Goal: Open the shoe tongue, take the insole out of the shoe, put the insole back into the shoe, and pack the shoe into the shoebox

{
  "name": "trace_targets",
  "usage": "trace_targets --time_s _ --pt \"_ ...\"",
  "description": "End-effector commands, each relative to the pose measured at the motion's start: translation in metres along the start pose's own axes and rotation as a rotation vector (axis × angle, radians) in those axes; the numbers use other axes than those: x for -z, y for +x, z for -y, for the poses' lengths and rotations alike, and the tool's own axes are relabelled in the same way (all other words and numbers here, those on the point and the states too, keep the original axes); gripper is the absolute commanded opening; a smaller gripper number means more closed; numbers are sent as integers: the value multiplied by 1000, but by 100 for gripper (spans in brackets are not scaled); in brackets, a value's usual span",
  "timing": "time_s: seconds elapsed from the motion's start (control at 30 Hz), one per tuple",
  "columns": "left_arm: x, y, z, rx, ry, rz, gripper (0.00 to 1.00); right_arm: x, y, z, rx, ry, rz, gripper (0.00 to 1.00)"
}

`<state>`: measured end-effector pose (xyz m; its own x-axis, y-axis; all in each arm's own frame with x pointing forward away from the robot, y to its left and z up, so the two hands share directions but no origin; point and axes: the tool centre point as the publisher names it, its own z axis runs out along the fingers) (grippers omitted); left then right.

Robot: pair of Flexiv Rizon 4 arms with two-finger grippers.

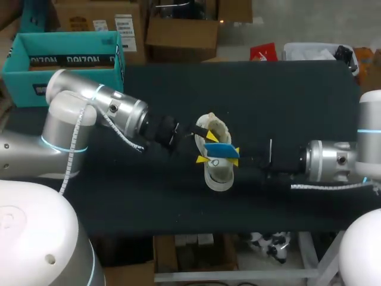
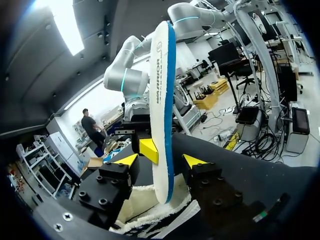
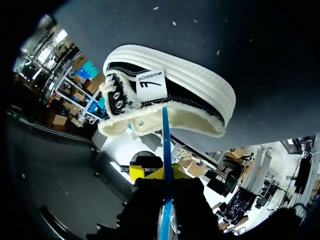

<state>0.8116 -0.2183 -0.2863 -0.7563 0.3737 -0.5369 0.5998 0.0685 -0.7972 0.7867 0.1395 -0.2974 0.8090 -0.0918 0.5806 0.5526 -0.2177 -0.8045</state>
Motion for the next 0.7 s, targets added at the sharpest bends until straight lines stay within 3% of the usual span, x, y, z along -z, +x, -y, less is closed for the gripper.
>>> trace_targets --time_s 0.03,0.6,0.7 --pt "3 3 1 0 -18 58 57 -4 -4 -5 8 10 -28 0" --pt "10 1 -9 23 -59 27 49 -10 1 -22 31 -25 -85 0" --pt "10 0 -12 26 -64 21 42 -12 1 -22 35 -27 -88 0"
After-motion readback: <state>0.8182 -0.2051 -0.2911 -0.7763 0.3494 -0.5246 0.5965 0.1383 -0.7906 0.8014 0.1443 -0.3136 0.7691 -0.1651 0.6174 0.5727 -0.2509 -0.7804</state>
